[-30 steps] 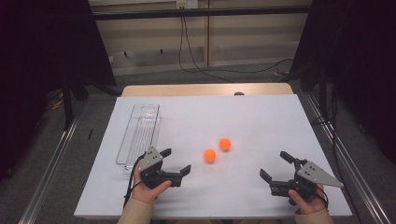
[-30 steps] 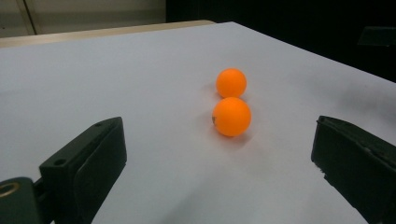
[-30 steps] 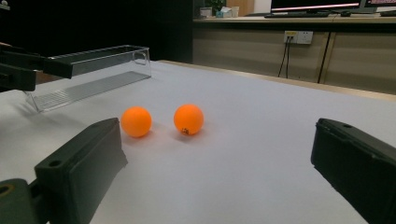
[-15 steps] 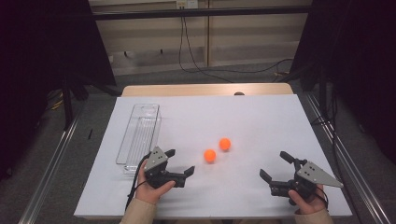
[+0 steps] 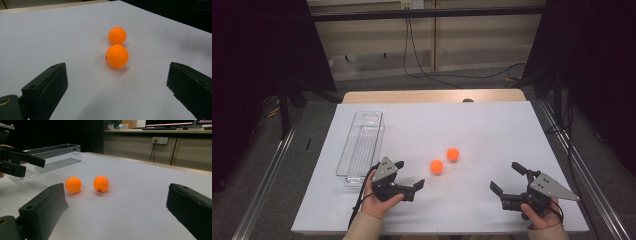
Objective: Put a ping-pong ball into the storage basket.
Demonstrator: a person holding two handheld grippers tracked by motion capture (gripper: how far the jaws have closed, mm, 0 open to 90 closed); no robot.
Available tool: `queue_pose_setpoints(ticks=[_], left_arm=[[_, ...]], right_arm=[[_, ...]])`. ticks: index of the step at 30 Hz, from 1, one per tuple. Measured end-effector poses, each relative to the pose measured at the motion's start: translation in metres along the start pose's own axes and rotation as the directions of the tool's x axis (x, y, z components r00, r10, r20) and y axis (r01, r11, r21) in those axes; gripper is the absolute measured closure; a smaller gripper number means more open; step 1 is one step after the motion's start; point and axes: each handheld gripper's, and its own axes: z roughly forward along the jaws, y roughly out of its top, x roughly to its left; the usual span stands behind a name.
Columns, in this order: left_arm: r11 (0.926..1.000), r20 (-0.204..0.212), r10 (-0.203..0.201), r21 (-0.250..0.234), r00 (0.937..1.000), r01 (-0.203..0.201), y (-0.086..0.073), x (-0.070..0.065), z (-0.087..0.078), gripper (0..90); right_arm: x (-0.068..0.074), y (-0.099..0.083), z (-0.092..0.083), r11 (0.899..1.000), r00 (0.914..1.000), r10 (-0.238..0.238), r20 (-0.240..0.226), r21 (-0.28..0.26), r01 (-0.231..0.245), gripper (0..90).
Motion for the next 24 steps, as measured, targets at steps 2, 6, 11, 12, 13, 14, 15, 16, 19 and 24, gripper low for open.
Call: queue_pose_setpoints(ticks=[2,6,11,12,13,14,15,16,19,24], left_arm=[[1.0000,0.004,-0.003,0.006,1.0000,0.003,0.000,0.000,0.002,3.3],[0.9999,0.010,-0.004,0.011,0.9999,0.004,0.001,-0.001,0.005,3.4],[0.9998,0.012,-0.018,0.011,0.9998,0.018,0.002,0.002,0.007,3.3],[0.9998,0.015,-0.019,0.010,0.9997,0.019,0.002,0.003,0.008,3.4],[0.9998,0.015,-0.019,0.010,0.9997,0.019,0.002,0.003,0.008,3.3],[0.9997,0.010,-0.021,0.015,0.9997,0.021,0.002,0.003,0.010,3.4],[0.9997,0.010,-0.021,0.015,0.9997,0.021,0.002,0.003,0.010,3.4],[0.9997,0.011,-0.021,0.014,0.9997,0.021,0.002,0.003,0.010,3.3],[0.9995,0.017,-0.026,0.018,0.9995,0.025,0.004,0.002,0.012,3.4],[0.9992,0.017,-0.038,0.014,0.9991,0.038,0.007,0.003,0.013,3.5]], right_arm=[[0.000,0.000,0.000,1.000,1.0000,0.000,-0.002,0.001,0.000,2.0],[0.000,0.000,0.000,1.000,1.0000,0.002,-0.002,0.002,-0.002,2.0],[0.000,0.000,0.000,1.000,1.0000,0.001,-0.003,0.001,-0.001,2.1],[0.000,0.000,0.000,1.000,1.0000,0.002,-0.003,0.001,-0.002,2.1],[0.000,0.000,0.000,1.000,1.0000,0.002,-0.003,0.001,-0.002,2.1],[0.000,0.000,0.000,1.000,1.0000,0.002,-0.003,0.001,-0.002,2.1],[0.000,0.000,0.000,1.000,1.0000,0.001,-0.003,0.001,-0.001,2.1],[0.000,0.000,0.000,1.000,1.0000,0.000,-0.003,0.000,0.000,2.1],[0.000,0.000,0.000,1.000,1.0000,0.003,-0.003,0.001,-0.003,2.1],[0.000,0.000,0.000,1.000,1.0000,0.001,-0.003,0.001,-0.001,2.2]])
